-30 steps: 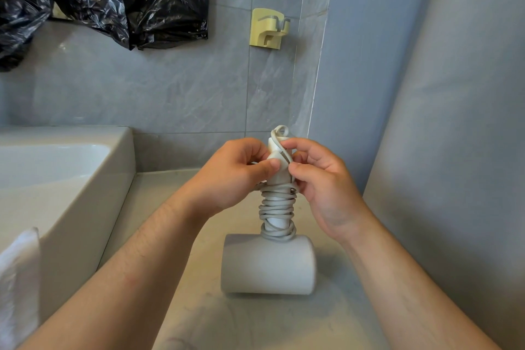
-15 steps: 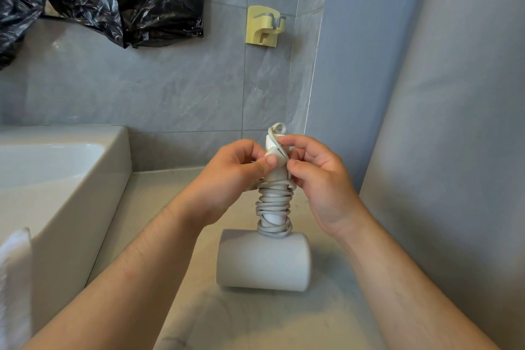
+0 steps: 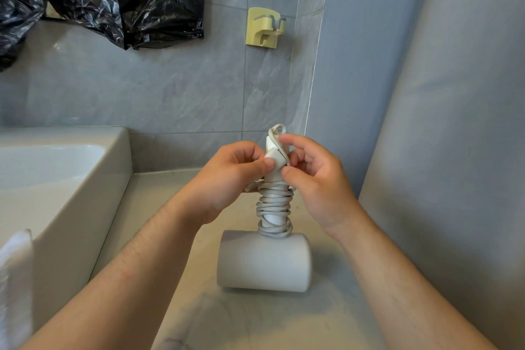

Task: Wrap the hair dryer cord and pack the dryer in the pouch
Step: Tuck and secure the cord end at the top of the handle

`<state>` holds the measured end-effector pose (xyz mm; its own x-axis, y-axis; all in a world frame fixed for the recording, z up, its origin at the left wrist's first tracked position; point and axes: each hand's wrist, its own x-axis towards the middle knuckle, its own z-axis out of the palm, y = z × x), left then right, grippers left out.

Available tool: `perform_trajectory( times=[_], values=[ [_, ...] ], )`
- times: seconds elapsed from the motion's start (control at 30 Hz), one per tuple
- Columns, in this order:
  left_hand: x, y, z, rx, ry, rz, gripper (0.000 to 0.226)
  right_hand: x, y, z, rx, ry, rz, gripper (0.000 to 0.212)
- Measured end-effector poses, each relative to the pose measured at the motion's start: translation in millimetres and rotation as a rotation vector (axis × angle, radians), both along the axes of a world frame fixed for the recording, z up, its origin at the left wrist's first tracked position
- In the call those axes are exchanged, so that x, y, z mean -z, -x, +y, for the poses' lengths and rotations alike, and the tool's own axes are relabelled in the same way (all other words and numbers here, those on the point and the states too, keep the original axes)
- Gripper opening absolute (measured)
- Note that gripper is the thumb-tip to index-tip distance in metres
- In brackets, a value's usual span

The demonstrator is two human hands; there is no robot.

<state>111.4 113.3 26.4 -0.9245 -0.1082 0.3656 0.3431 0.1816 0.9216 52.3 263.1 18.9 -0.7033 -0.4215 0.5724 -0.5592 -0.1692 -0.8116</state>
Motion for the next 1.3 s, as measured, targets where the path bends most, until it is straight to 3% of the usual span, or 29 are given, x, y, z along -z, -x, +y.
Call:
perform_trajectory(
  times=[0.13,0.23,0.37,0.47,0.67,0.87,1.03,1.2,1.3],
  values=[
    [0,3,6,-0.131,0.163,0.059,0.023,-10,-2,4,-0.047,-0.006,-0.108,0.024],
    [-1,2,14,-0.236,0.353,0.129,0.027,-15,-1,9,0.014,-0.055,-0.07,0.015],
    [-5,-1,24,-0.326,0.484,0.237,0.027,-19,0,13,0.043,-0.063,-0.074,0.016],
    [-6,-2,26,-0.247,0.438,0.214,0.023,-19,1,14,-0.043,-0.041,-0.146,0.017],
    [-6,-4,19,-0.189,0.294,0.181,0.045,-17,6,22,-0.208,0.017,-0.153,0.026],
    [-3,-1,23,-0.28,0.306,0.188,0.034,-11,11,21,0.049,-0.154,0.037,0.021],
    [-3,-3,23,-0.252,0.257,0.167,0.034,-10,10,22,-0.006,-0.19,-0.002,0.002],
    [-8,-6,16,-0.151,0.24,0.141,0.046,-13,6,24,-0.021,-0.196,-0.034,0.008],
    [-9,-6,17,-0.25,0.325,0.15,0.041,-12,2,19,0.039,-0.205,-0.01,0.013]
  ],
)
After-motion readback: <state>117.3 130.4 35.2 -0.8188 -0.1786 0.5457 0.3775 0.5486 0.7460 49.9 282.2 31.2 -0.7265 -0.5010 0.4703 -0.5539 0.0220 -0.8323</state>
